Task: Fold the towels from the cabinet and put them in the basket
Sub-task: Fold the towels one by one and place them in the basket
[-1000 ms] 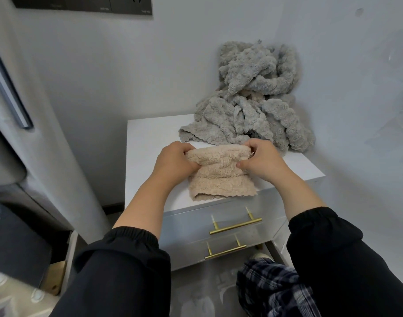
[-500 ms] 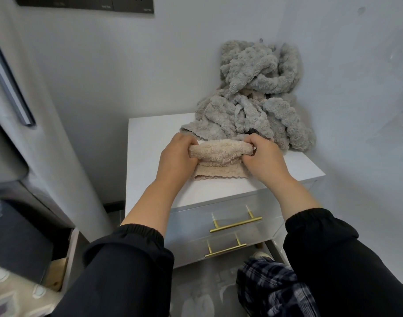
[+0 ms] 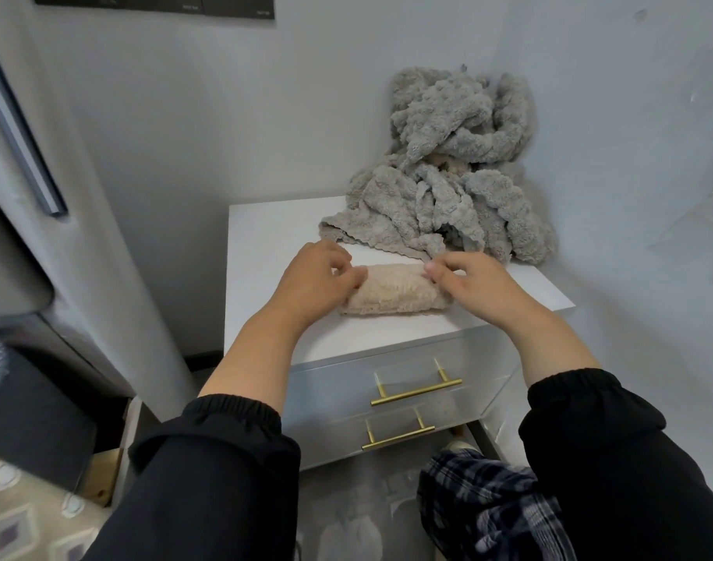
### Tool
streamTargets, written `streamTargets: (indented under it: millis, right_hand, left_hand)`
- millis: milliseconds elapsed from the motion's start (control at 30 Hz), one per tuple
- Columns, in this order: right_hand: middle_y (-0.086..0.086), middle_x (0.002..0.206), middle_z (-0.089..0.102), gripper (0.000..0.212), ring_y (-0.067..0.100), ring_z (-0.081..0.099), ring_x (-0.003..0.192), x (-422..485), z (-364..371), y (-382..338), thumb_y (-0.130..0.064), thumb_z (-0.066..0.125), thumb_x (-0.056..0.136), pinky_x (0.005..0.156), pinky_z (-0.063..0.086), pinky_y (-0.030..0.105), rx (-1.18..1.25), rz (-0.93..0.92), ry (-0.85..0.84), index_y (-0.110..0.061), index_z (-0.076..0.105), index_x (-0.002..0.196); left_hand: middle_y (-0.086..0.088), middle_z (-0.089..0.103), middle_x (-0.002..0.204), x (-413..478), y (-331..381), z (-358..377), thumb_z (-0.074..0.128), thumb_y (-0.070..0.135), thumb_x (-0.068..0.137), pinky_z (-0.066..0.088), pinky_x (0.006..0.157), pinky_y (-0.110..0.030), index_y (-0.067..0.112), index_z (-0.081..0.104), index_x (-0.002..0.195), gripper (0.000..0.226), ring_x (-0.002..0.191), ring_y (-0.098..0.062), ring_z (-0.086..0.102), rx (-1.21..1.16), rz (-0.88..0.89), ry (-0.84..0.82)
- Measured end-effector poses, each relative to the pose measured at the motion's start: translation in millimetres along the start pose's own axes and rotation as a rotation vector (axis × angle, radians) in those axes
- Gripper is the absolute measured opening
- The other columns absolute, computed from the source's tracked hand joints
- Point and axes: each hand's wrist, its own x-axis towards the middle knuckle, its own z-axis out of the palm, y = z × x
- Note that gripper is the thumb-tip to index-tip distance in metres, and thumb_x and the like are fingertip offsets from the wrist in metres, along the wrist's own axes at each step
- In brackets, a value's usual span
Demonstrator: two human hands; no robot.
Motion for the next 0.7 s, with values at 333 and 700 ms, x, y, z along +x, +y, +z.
streamTargets:
  millis: [333,700]
  right_hand:
    - [0.006,0.139,0.045,0.051,0.018,0.045,0.127,1.8,7.0,9.8,-0.017,0.073,0.083,0.095,0.038,0.026,0.101,0.123,-0.149,-0.023,0.047,0.127]
    - [0.013,0.094,0.073,0.015,0.025,0.069,0.090,10.1,10.1,12.3,-0.012,0.059,0.092,0.077,0.057,0.037,1.083,0.375,0.016,-0.003,0.065,0.102]
  left_hand:
    - [-0.001,0.050,0.121,-3.4,-1.3,1.1,0.078,0.032,0.077,0.037,0.090,-0.024,0.023,0.045,0.134,0.067,0.111,-0.019,0.049,0.021,-0.107,-0.218]
    - [-0.002,0.071,0.088,-0.7,10.6,21.8,0.081,0.013,0.070,0.053,0.067,-0.028,0.015,0.067,0.090,0.024,0.079,-0.017,0.067,-0.473,-0.267,-0.082]
